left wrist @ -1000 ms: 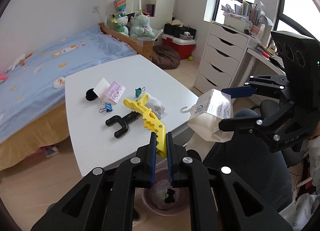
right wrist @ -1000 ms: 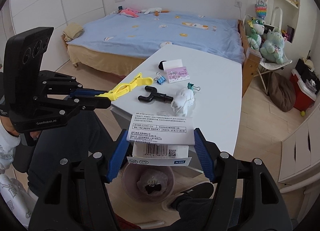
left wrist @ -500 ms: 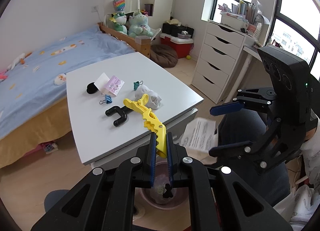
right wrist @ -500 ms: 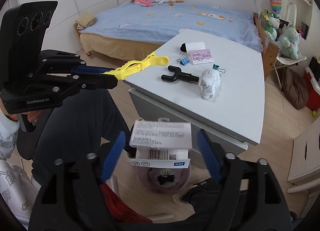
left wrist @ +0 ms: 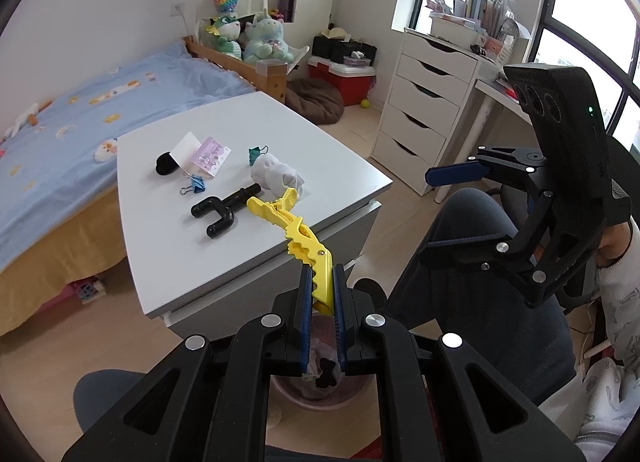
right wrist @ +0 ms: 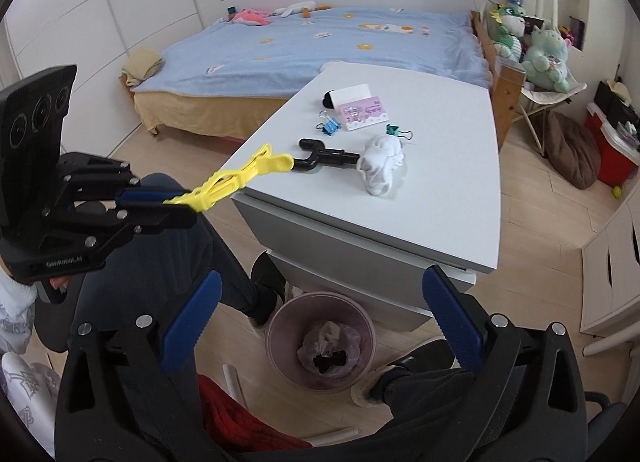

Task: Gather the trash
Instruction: 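Drop the white box and yellow clip into the wastebasket, opening both grippers, then move the right gripper back over the table toward the white sock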

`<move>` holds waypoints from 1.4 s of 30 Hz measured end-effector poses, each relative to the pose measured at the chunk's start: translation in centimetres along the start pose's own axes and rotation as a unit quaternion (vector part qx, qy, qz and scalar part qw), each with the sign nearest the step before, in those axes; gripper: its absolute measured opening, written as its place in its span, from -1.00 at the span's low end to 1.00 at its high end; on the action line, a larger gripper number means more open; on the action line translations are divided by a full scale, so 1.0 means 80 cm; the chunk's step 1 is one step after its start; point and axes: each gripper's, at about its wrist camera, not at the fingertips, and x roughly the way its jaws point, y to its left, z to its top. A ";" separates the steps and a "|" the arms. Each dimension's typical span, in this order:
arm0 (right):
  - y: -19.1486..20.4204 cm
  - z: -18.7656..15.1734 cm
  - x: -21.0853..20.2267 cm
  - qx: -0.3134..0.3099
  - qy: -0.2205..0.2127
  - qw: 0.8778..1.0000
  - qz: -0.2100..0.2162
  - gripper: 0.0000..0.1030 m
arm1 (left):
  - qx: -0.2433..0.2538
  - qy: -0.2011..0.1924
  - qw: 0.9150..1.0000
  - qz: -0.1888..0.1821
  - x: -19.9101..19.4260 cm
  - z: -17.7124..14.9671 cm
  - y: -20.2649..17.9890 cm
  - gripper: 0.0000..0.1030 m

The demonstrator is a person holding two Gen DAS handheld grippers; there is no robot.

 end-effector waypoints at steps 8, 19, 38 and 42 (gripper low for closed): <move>-0.018 -0.003 -0.025 0.021 -0.027 0.999 -0.032 0.92 | 0.008 0.008 1.000 -0.010 0.005 -0.004 -0.009 -0.82; -0.035 -0.007 -0.035 0.038 -0.036 0.998 -0.039 0.92 | 0.023 0.017 0.999 -0.015 0.015 -0.003 -0.025 -0.75; -0.034 -0.008 -0.027 0.037 -0.027 0.998 -0.036 0.92 | -0.034 -0.019 0.999 0.032 0.018 0.001 0.004 0.85; -0.032 -0.007 -0.025 0.038 -0.028 0.998 -0.034 0.93 | -0.041 -0.023 0.998 0.040 0.014 0.001 0.011 0.85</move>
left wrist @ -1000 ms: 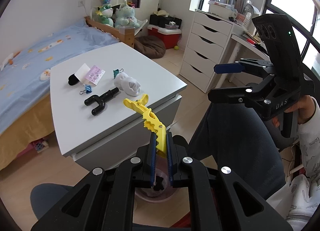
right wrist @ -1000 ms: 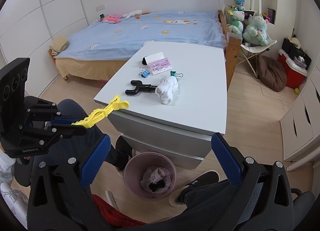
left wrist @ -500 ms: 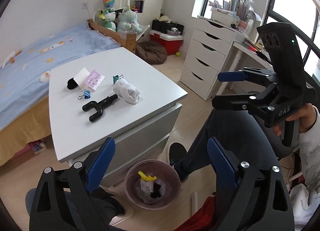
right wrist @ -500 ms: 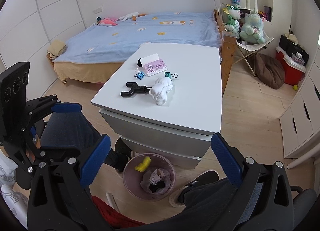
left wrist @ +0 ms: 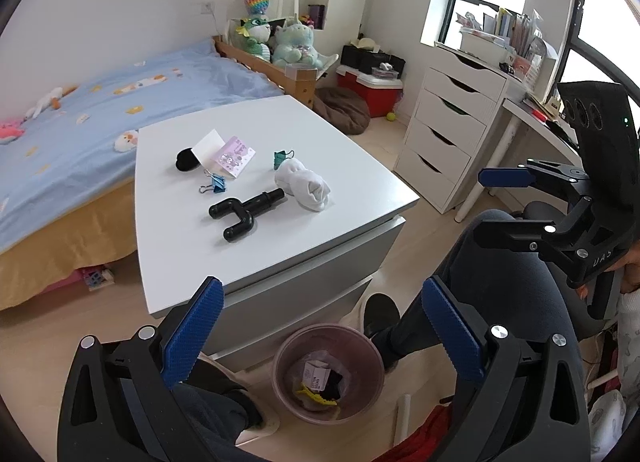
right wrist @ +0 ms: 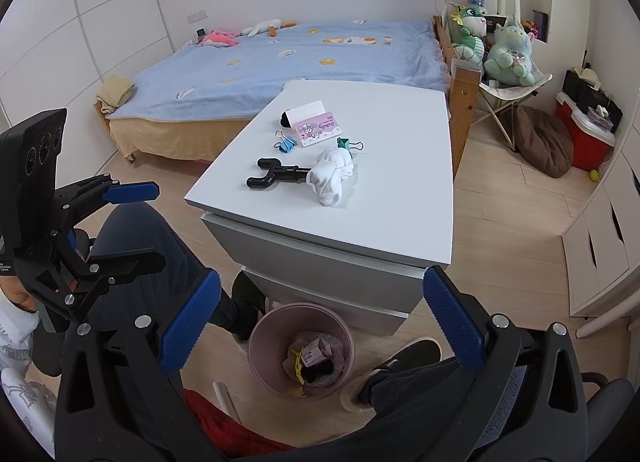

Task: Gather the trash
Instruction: 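Move the right gripper back over the table toward the white sock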

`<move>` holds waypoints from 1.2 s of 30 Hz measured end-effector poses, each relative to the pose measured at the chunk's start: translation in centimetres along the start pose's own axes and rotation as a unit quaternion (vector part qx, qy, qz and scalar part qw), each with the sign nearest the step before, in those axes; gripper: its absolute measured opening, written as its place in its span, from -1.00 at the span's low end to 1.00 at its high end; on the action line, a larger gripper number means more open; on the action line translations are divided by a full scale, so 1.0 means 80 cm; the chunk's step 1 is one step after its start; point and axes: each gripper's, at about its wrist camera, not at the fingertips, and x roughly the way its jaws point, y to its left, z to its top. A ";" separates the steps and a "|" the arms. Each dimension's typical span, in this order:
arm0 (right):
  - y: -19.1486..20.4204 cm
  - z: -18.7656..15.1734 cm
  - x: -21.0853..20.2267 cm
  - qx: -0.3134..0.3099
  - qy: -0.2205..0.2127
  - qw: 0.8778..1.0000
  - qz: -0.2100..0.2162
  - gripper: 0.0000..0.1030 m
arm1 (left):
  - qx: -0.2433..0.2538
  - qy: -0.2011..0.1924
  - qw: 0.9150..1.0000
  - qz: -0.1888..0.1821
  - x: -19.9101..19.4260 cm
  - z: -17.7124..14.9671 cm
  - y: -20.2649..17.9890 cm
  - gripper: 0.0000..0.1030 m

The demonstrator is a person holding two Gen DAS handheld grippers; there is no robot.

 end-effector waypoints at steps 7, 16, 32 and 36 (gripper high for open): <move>0.003 0.006 0.007 -0.002 0.001 1.000 0.004 0.93 | -0.019 -0.018 0.999 0.031 0.000 0.005 0.018 0.85; 0.006 0.035 0.023 -0.013 0.000 1.000 0.006 0.93 | -0.039 -0.029 0.998 0.049 -0.002 0.018 0.045 0.85; 0.005 0.106 0.111 -0.032 0.053 0.998 -0.014 0.93 | -0.062 -0.034 0.995 0.074 0.005 0.033 0.075 0.85; 0.005 0.115 0.139 -0.034 0.075 0.996 -0.020 0.93 | -0.067 -0.035 0.994 0.080 0.007 0.034 0.079 0.85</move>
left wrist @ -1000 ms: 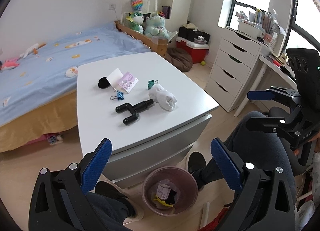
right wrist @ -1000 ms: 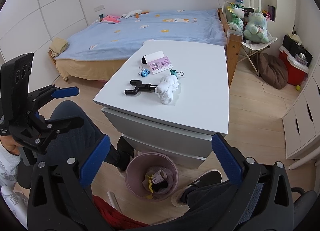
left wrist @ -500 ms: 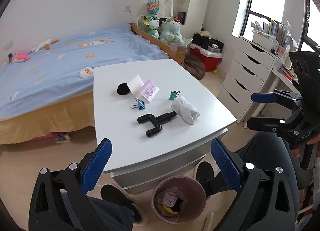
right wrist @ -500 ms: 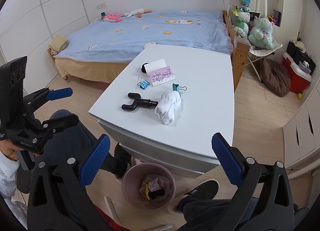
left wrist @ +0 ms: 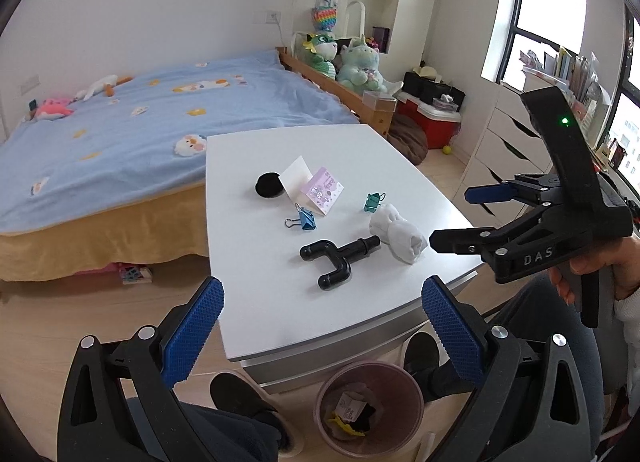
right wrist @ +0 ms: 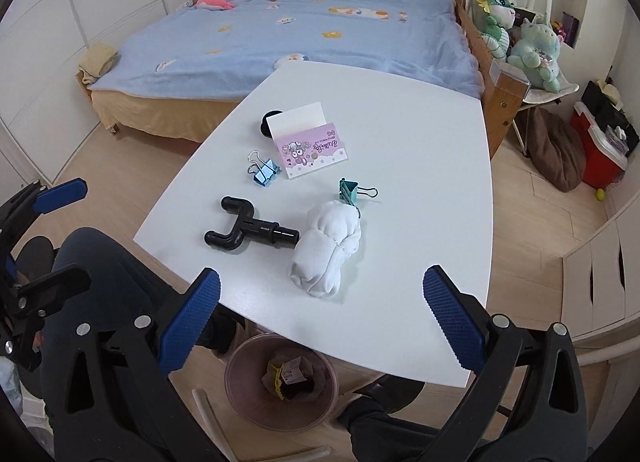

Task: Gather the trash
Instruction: 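Move the right gripper back over the table toward the white sock, then grasp the white sock with the right gripper and lift it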

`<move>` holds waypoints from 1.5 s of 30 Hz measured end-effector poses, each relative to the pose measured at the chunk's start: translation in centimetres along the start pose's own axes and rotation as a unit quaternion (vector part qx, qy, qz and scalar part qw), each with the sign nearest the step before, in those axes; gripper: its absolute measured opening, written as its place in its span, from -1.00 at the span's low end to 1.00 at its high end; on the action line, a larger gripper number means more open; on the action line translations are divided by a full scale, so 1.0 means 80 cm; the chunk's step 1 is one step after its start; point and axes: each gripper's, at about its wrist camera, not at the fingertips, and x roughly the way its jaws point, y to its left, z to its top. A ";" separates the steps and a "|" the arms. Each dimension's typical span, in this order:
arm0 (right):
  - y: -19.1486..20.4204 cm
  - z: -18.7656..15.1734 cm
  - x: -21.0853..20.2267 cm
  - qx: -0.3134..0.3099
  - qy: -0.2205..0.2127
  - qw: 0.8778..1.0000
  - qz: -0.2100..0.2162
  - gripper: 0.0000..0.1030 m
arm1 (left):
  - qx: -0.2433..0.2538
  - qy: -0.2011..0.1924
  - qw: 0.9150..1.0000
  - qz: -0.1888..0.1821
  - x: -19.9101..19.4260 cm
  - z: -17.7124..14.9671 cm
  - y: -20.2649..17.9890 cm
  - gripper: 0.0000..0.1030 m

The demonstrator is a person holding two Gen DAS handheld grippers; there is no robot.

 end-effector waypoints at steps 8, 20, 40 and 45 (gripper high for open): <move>-0.008 0.011 0.053 0.015 0.045 0.999 -0.002 0.93 | -0.007 0.004 1.000 -0.002 0.003 -0.002 0.004 0.85; -0.010 0.016 0.079 0.018 0.064 0.998 0.000 0.29 | -0.011 0.011 1.000 -0.005 0.010 -0.007 0.007 0.85; -0.024 0.006 0.036 0.020 0.021 1.000 -0.005 -0.50 | 0.004 0.023 1.000 -0.006 0.031 0.011 -0.021 0.85; -0.045 0.003 0.013 0.035 0.006 0.999 -0.012 -0.50 | -0.010 0.036 0.999 -0.004 0.049 0.023 -0.029 0.85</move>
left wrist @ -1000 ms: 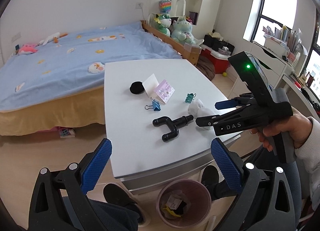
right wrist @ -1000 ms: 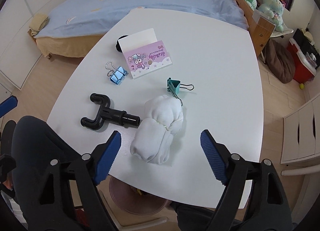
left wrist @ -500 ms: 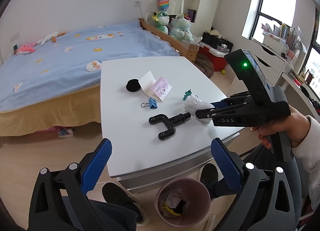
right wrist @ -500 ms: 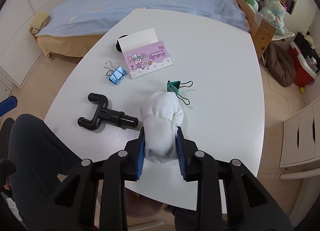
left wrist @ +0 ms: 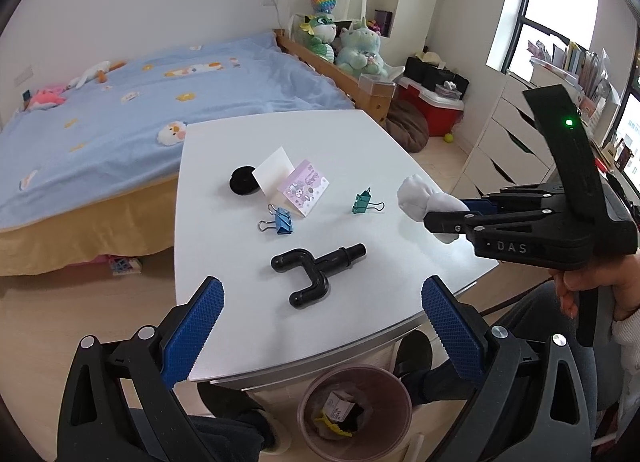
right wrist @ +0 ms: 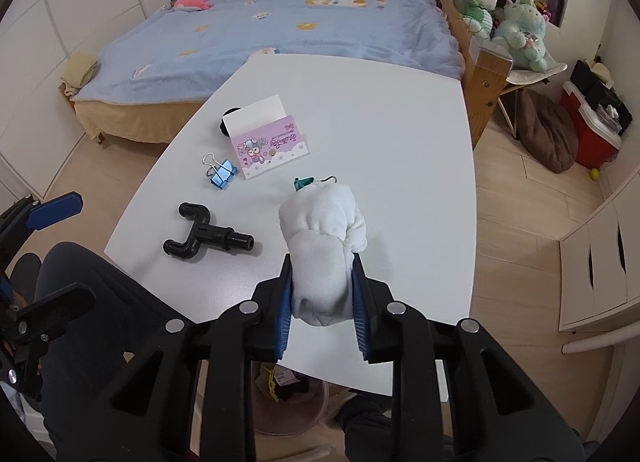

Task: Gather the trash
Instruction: 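Grasp the white sock with the right gripper and lift it, then grasp the black U-shaped pipe with the left gripper while the right gripper holds the sock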

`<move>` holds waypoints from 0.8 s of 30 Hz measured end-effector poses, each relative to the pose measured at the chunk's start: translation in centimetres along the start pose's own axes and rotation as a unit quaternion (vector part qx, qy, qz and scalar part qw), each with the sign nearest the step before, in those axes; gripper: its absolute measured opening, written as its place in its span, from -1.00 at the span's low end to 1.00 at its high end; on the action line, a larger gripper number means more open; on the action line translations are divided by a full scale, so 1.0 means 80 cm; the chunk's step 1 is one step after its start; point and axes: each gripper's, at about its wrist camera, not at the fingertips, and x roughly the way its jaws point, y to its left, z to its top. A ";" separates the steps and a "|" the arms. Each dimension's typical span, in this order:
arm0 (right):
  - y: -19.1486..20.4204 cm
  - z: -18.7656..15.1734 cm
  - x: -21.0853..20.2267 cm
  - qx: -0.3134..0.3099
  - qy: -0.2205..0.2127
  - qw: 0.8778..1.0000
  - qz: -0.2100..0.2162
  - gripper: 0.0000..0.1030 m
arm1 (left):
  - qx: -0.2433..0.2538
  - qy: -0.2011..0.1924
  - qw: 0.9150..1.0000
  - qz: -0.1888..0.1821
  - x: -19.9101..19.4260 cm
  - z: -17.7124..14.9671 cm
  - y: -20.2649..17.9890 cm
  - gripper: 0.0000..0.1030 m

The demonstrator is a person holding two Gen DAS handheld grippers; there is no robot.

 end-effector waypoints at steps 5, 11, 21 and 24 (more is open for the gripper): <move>-0.019 -0.006 -0.012 0.014 -0.007 1.000 -0.007 -0.50 | -0.021 0.022 1.000 0.009 0.025 0.012 -0.007 0.85; -0.038 -0.011 -0.019 0.028 -0.012 0.999 -0.012 -0.50 | -0.063 0.051 0.996 0.026 0.059 0.020 -0.010 0.85; -0.051 -0.019 -0.026 0.039 -0.017 0.999 -0.014 -0.50 | -0.101 0.077 0.989 0.074 0.101 0.022 -0.020 0.85; -0.050 -0.020 -0.026 0.039 -0.017 0.999 -0.013 -0.50 | -0.111 0.083 0.986 0.097 0.111 0.021 -0.022 0.85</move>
